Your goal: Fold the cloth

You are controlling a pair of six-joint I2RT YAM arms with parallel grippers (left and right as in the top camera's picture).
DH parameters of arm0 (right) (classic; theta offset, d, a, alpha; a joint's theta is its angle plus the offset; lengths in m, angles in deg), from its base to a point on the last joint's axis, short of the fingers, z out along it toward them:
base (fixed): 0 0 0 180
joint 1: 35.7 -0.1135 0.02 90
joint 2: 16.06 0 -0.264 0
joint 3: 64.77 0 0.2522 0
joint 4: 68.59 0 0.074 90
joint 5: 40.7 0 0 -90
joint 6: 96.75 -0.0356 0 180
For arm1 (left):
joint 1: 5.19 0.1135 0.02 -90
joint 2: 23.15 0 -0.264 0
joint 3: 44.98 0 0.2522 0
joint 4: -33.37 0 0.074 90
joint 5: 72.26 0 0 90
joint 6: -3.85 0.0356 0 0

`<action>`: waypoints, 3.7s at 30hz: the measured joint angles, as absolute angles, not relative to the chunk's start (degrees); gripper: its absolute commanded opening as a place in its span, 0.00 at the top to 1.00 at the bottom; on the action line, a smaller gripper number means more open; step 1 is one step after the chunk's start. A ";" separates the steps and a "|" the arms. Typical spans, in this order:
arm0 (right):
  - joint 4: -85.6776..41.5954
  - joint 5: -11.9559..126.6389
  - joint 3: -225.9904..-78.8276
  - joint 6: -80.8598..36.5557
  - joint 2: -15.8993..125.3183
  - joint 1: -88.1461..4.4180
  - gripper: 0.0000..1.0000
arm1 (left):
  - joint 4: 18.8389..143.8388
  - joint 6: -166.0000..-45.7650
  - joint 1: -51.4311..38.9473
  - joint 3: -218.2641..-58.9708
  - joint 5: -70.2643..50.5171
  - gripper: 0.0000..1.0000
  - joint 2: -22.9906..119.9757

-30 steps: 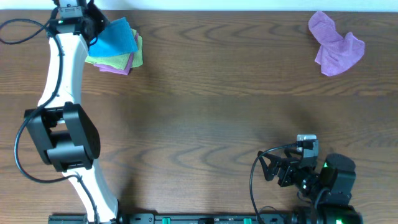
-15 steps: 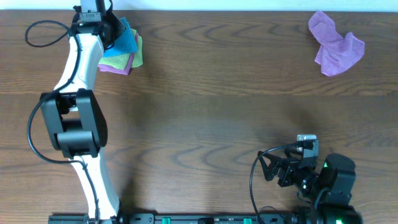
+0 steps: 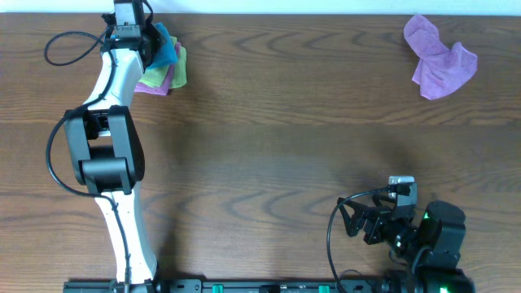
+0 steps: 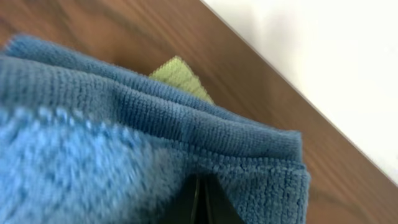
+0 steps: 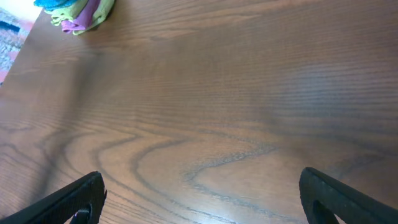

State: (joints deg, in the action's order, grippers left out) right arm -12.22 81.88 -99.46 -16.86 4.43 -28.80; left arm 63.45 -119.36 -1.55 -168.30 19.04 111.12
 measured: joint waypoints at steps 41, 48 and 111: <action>-12.22 81.88 -99.46 -16.86 4.43 -28.80 0.01 | 90.86 -111.55 -0.33 -194.29 20.31 0.74 114.10; -12.22 81.88 -99.46 -16.86 4.43 -28.80 0.01 | 102.97 -108.80 -0.33 -205.39 20.31 0.04 113.90; -12.22 81.88 -99.46 -16.86 4.43 -28.80 0.01 | 99.29 -100.21 -5.07 -156.30 17.95 0.05 72.76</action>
